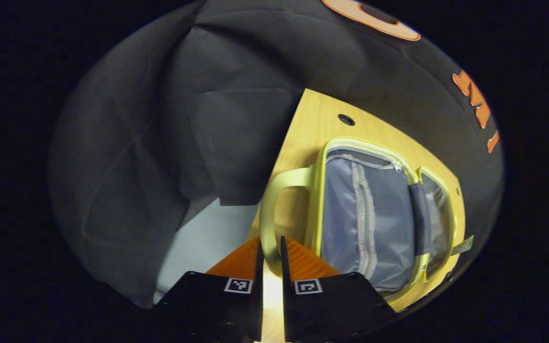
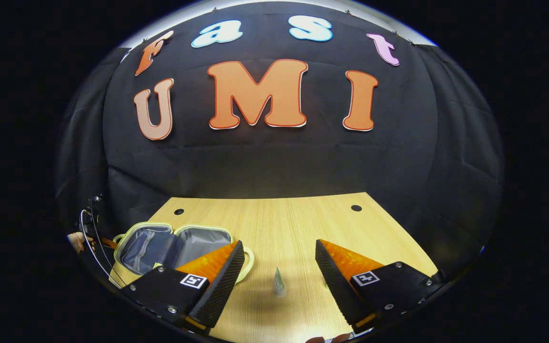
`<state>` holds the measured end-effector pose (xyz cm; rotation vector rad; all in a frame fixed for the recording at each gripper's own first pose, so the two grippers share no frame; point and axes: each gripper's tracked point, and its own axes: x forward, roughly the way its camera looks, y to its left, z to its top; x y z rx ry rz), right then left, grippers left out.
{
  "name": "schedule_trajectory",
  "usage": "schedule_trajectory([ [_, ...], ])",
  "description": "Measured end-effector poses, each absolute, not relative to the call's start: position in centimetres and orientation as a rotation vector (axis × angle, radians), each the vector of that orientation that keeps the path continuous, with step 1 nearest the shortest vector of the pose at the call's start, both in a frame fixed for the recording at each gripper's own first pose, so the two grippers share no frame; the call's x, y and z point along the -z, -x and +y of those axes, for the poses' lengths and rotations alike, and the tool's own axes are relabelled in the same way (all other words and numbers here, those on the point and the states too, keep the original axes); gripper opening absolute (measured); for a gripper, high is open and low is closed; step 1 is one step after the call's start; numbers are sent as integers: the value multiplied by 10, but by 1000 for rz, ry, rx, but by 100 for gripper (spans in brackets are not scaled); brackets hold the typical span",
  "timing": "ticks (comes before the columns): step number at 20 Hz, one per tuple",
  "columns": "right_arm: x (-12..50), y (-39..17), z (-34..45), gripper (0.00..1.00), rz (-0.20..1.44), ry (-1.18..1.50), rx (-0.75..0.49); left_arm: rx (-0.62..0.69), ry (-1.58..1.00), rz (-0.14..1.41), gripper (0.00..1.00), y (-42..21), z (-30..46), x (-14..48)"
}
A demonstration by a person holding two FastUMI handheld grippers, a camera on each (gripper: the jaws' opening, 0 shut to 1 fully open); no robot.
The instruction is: First open the suitcase, pack the skin care products into it, and then close the suitcase.
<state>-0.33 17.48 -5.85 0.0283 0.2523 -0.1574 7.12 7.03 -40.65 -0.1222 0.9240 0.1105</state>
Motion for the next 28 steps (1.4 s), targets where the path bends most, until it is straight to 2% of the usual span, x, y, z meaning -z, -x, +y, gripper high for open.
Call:
schedule_trajectory([
  [1,59,4,174,95,254,-30,158,-138,74,920,27,-72,80,404],
  [5,62,9,162,95,255,-21,168,-215,-24,826,98,-80,89,366],
  [10,64,7,143,95,247,-25,158,-239,-109,627,99,-78,50,291],
  [16,69,-2,108,95,259,-11,104,-149,-158,445,98,-50,-73,210],
  [23,75,-3,44,95,284,7,31,-25,-144,377,98,-36,-267,205],
  [28,80,2,6,95,305,25,-9,126,-162,341,98,-26,-411,215],
])
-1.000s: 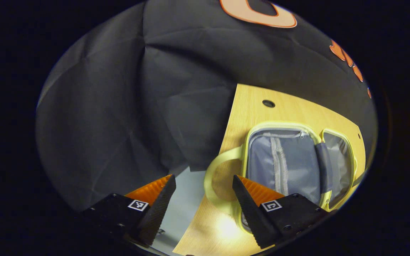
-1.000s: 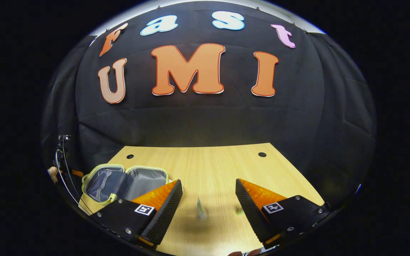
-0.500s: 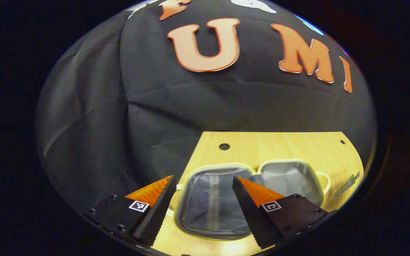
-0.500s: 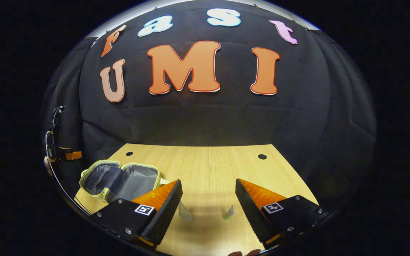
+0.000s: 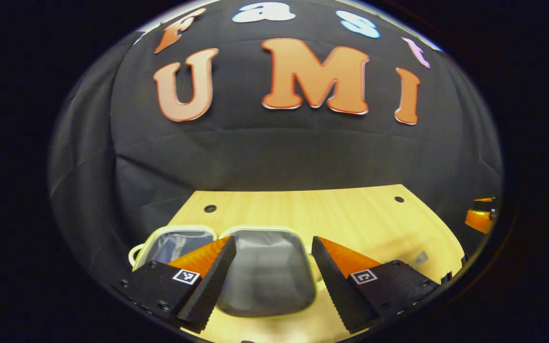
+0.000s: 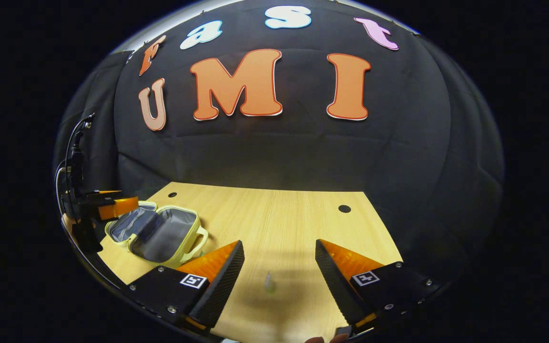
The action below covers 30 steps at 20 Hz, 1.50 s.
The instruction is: First open the suitcase, pack the skin care products into it, and then close the suitcase.
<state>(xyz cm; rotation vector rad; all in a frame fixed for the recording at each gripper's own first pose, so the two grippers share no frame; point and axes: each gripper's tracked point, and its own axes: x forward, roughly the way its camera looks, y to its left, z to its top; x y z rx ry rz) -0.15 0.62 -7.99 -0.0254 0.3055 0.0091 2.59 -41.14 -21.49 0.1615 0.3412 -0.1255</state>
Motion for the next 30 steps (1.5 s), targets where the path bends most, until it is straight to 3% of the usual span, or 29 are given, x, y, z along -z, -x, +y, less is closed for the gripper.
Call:
schedule_trajectory([
  [9,106,18,-44,95,356,60,-20,304,-197,381,98,-13,-553,287],
  [24,124,19,-74,95,427,88,11,261,-273,439,97,-14,-578,437],
  [27,130,20,-75,95,443,85,14,246,-295,434,46,-18,-578,444],
  [29,129,19,-75,95,436,90,19,252,-289,456,33,-19,-578,445],
  [30,130,18,-75,95,432,90,23,240,-273,484,33,-20,-577,445],
])
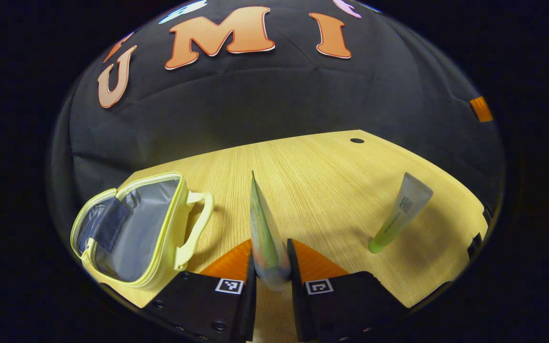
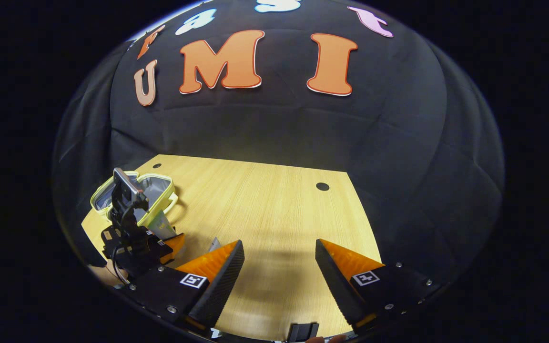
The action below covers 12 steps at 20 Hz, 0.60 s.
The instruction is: First open the suitcase, pack the skin care products into it, and then close the suitcase.
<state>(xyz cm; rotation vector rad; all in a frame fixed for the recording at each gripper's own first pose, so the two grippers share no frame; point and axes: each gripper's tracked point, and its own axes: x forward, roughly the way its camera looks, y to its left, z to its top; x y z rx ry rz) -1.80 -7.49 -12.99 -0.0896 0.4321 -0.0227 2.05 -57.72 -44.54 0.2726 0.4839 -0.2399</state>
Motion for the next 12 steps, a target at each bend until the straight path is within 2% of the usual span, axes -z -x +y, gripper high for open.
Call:
schedule_trajectory([
  [1,133,18,-74,95,436,85,24,259,-250,518,29,-13,-577,445],
  [8,146,-6,-33,96,390,35,-30,270,-141,592,29,21,-562,389],
  [12,162,-25,5,96,377,26,-105,238,-139,588,29,40,-535,348],
])
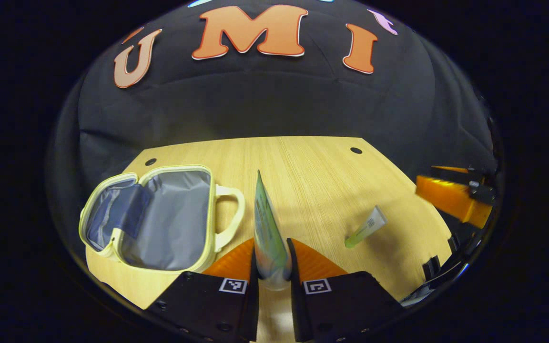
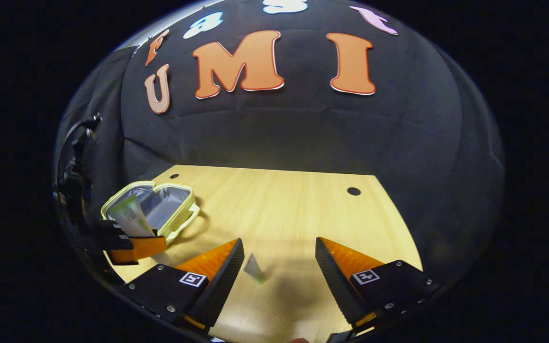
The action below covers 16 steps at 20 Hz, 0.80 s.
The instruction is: First open the suitcase, pack the skin care products into it, and then close the suitcase.
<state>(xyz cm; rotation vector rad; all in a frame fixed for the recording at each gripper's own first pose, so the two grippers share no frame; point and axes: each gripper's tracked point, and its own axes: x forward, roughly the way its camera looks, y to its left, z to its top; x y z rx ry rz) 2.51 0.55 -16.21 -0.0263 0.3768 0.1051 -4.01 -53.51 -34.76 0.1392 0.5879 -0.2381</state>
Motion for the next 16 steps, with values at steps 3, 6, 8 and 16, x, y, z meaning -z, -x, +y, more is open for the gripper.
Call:
schedule_trajectory([
  [3,195,-37,27,96,438,49,-156,199,-148,599,28,53,-511,335],
  [6,235,-41,39,96,534,39,-186,177,-85,621,28,65,-494,329],
  [8,260,-44,43,95,593,32,-187,155,-69,616,28,66,-481,326],
  [16,321,-50,35,51,748,142,-157,138,-80,609,28,57,-458,337],
])
